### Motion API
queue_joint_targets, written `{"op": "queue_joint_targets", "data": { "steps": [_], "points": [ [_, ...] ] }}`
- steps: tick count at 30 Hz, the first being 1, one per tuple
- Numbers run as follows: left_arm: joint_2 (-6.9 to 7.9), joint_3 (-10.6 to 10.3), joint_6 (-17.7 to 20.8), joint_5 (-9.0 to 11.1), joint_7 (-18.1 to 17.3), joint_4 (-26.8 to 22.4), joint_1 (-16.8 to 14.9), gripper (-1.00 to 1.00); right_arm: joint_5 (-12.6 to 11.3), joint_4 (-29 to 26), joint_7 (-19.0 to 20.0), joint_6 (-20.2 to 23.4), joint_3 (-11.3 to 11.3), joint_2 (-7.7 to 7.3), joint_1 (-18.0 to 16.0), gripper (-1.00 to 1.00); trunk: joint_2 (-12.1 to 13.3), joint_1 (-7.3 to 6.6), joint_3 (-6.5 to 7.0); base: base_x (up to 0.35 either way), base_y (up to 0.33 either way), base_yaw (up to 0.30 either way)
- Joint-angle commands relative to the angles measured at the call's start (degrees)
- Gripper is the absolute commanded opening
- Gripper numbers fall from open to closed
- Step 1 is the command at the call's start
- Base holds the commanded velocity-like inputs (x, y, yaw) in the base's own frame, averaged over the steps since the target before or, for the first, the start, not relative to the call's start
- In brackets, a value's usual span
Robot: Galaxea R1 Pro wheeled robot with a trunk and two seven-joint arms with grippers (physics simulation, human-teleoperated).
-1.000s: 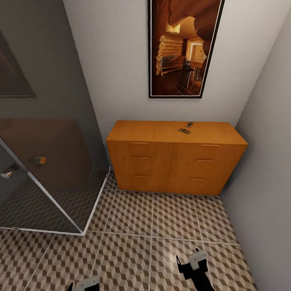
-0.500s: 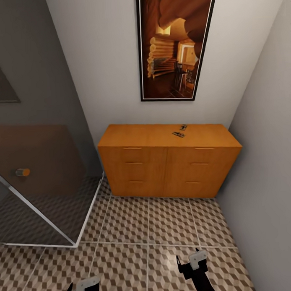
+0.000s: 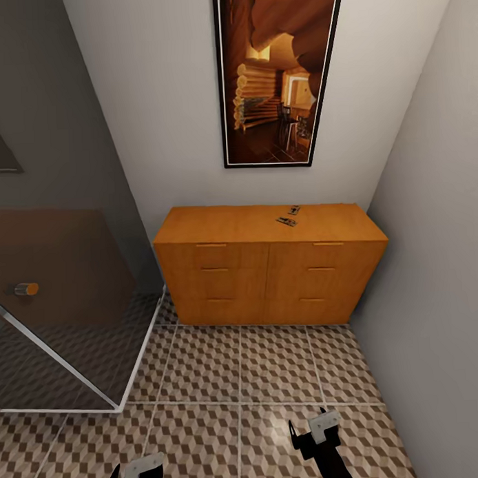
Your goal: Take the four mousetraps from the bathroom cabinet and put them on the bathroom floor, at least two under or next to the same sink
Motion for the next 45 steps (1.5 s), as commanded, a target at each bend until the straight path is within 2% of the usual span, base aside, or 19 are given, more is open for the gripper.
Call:
{"op": "queue_joint_targets", "data": {
  "steps": [1, 5, 13, 15, 22, 23, 29, 45],
  "points": [
    [-0.01, -0.48, -0.03, -0.03, 0.56, 0.0, -0.03, 1.0, 0.75, 0.06, -0.46, -0.11, -0.11, 0.02, -0.05, 1.0, -0.1, 0.03, -0.1, 0.0, 0.0, -0.006],
    [-0.04, -0.49, 0.02, -0.03, 0.59, 0.0, -0.06, 1.0, 1.15, 0.06, -0.46, -0.1, -0.12, 0.02, -0.05, 1.0, -0.1, 0.03, -0.1, 0.0, 0.0, -0.003],
    [-0.1, -0.4, 0.35, 0.05, 0.67, 3.2, 1.38, 1.0, 1.36, 0.06, -0.45, -0.1, -0.12, 0.02, -0.05, 1.0, -0.1, 0.03, -0.1, 0.0, 0.0, 0.0],
    [-0.1, -0.37, 1.1, 0.08, 0.68, 3.82, 4.31, 1.0, 1.37, 0.06, -0.45, -0.1, -0.12, 0.02, -0.05, 1.0, -0.1, 0.03, -0.1, 0.0, 0.0, 0.0],
    [0.37, -0.29, 1.59, 0.06, 0.66, 4.07, 11.24, 1.0, 1.38, 0.06, -0.45, -0.1, -0.13, 0.02, -0.05, 1.0, -0.1, 0.03, -0.1, 0.0, 0.0, 0.0],
    [0.53, -0.3, 1.63, 0.06, 0.65, 4.09, 13.63, 1.0, 1.38, 0.06, -0.45, -0.1, -0.13, 0.04, -0.05, 1.0, -0.1, 0.03, -0.1, 0.0, 0.0, 0.0],
    [0.63, -0.31, 1.7, 0.13, 0.62, 4.12, 17.37, 1.0, 1.38, 0.06, -0.45, -0.06, -0.13, 0.02, -0.05, 1.0, -0.1, 0.03, -0.1, 0.0, 0.0, 0.0],
    [0.69, -0.31, 1.62, 0.14, 0.6, 4.03, 18.28, 1.0, 1.38, 0.06, -0.45, -0.04, -0.13, 0.04, -0.05, 1.0, -0.1, 0.03, -0.1, 0.0, 0.0, 0.0]
  ]
}}
